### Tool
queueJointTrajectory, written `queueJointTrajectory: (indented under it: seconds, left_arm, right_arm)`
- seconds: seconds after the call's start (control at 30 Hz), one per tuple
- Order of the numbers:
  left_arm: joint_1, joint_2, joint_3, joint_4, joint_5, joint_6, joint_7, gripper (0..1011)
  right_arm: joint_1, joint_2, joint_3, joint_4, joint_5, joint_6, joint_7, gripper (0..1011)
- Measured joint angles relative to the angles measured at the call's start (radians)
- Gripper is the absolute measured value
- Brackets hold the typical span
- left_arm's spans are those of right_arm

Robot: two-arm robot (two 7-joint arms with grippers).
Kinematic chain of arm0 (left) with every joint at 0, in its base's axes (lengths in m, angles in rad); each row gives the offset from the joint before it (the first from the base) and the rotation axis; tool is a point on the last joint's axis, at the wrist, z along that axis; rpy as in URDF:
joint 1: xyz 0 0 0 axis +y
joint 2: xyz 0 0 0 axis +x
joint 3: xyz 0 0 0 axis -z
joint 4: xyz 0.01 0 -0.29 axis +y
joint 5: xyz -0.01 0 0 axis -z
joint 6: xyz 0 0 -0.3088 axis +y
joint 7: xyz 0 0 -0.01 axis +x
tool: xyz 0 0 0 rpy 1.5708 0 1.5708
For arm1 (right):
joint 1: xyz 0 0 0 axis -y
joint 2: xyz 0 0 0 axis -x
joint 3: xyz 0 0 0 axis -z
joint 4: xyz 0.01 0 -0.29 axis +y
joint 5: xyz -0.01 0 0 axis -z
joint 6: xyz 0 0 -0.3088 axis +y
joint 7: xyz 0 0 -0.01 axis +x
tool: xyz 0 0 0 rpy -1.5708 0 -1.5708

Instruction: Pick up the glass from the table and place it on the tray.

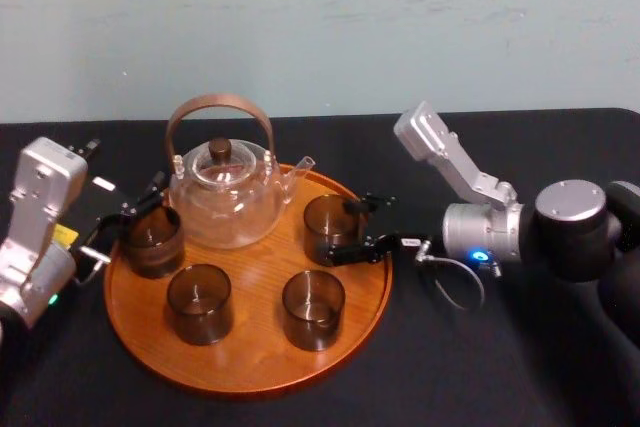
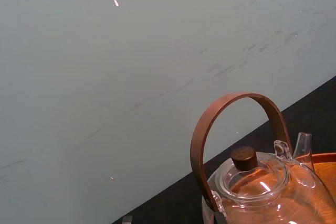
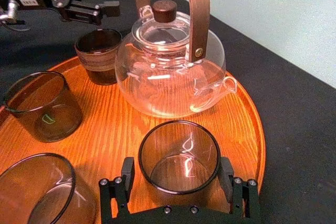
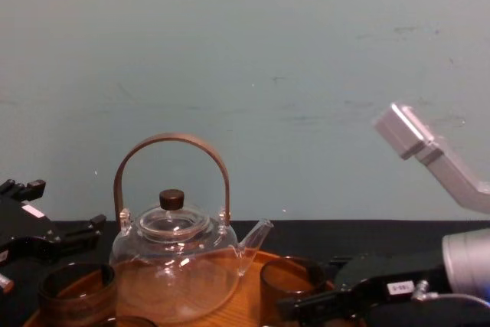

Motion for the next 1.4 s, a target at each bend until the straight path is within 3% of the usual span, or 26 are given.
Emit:
queueJointTrajectory:
  seconds: [0.6,0.97,1.2,1.4]
  left_arm:
    - [0.000,0.000,0.000,0.000,0.000,0.000,0.000,1002]
    - [0.000,0.000,0.000,0.000,0.000,0.000,0.000,1001]
    - [0.000,0.000,0.000,0.000,0.000,0.000,0.000,1001]
    - [0.000,0.000,0.000,0.000,0.000,0.000,0.000,1001]
  right_arm:
    - [-0.106,0.136,0.048,-0.203,0.056,0.023,-0.041,1002]
    - [-0.203,0.236,0.119,-0.346,0.113,0.021,-0.094,1002]
    - [-0.277,0.254,0.188,-0.414,0.141,-0.005,-0.191,1002]
    - [-0.339,0.230,0.249,-0.451,0.137,-0.039,-0.311,1002]
